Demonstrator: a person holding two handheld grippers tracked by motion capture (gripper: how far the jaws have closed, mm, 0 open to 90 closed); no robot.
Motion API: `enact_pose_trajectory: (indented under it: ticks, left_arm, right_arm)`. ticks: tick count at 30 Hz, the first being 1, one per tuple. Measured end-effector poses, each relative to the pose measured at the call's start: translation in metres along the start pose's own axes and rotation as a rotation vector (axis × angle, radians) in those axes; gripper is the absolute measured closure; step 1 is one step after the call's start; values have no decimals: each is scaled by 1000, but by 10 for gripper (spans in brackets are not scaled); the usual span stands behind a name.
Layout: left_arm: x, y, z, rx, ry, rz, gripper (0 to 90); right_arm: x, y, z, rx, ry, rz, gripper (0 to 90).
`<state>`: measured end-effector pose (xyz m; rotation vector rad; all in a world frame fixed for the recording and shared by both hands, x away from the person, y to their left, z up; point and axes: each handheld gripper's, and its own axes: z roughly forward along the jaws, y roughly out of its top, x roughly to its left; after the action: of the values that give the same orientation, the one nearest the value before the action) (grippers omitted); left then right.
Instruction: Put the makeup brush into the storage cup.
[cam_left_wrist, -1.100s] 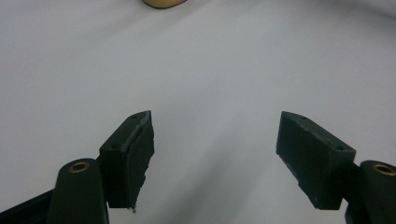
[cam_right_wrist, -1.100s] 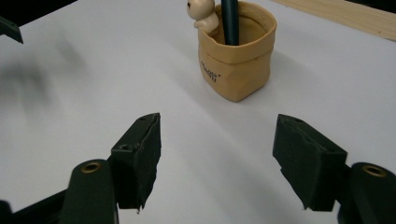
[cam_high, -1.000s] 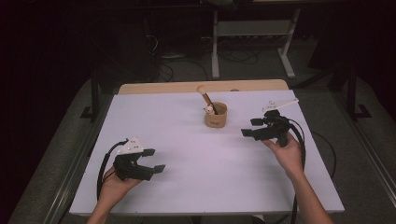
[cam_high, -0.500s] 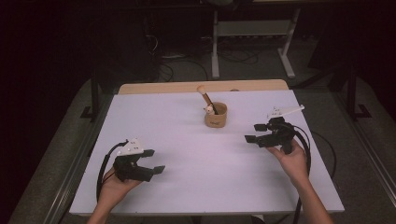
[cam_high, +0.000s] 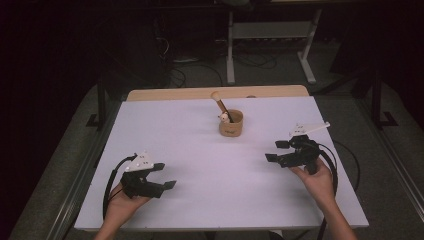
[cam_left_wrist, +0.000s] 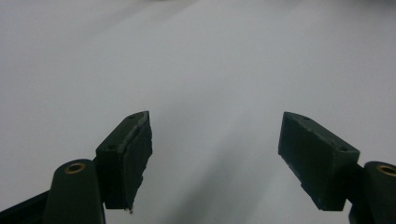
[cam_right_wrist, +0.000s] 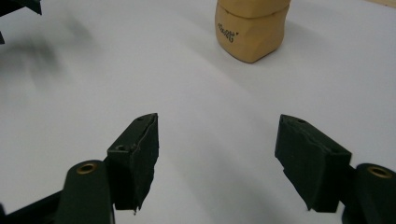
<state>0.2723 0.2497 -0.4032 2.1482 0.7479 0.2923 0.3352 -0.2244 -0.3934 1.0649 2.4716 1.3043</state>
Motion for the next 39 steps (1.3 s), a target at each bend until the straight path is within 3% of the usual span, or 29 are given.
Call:
enact_pose_trajectory:
  ticks: [15, 39]
  left_arm:
    - [-4, -8, -2, -11, 5, 8, 255]
    - [-7, -19, -3, -5, 6, -20, 240]
  right_arm:
    - [7, -16, -5, -2, 2, 2, 281]
    - [16, -44, -9, -23, 15, 14, 249]
